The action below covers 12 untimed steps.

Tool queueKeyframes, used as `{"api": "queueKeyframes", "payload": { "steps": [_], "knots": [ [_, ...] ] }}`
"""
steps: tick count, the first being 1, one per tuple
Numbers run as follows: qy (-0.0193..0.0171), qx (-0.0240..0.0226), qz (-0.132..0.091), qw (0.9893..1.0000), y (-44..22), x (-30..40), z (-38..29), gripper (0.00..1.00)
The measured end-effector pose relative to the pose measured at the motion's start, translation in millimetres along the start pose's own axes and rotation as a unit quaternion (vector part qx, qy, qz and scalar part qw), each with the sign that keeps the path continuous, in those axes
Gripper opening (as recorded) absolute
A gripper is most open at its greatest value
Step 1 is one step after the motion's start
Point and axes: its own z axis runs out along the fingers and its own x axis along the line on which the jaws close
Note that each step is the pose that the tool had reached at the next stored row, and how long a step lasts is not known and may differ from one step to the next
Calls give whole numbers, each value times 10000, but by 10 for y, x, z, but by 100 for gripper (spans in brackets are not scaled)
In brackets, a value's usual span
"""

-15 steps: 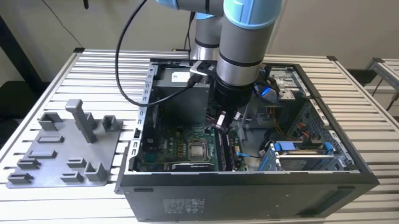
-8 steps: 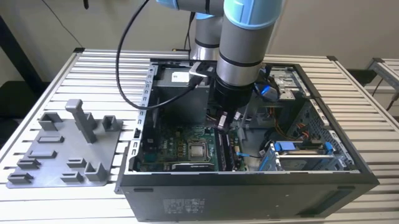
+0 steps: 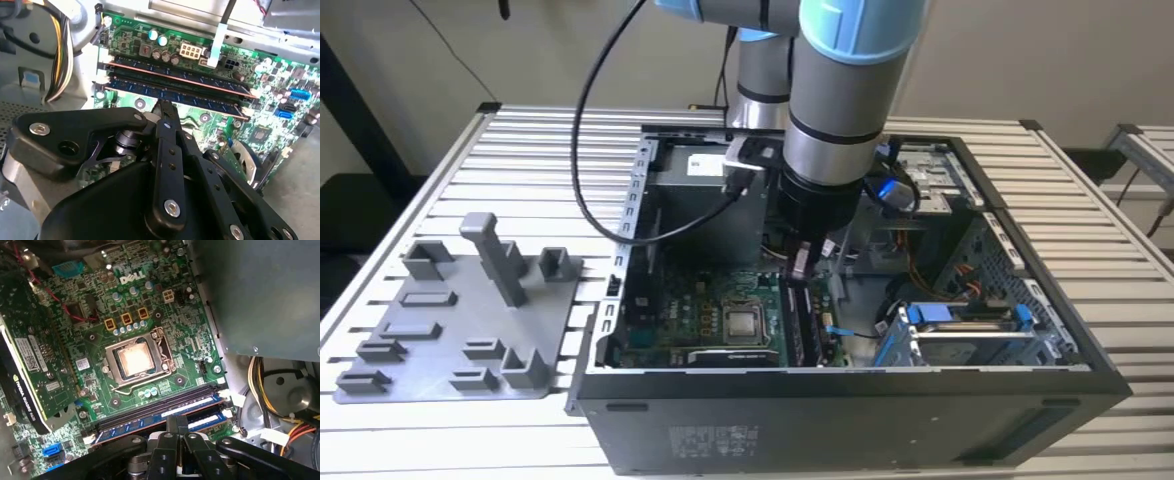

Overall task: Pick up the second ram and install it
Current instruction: 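Press down the second ram until it locks into place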

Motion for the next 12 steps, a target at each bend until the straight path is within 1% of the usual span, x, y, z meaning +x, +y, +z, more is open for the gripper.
{"api": "queueKeyframes", "payload": {
  "steps": [3,6,9,12],
  "knots": [
    [-1,-6,-186,9998,0,0,1,11],
    [-3,-11,-347,9994,0,0,2,11],
    [-4,-16,-538,9985,0,0,3,11],
    [-6,-21,-733,9973,0,0,3,11]
  ]
}}
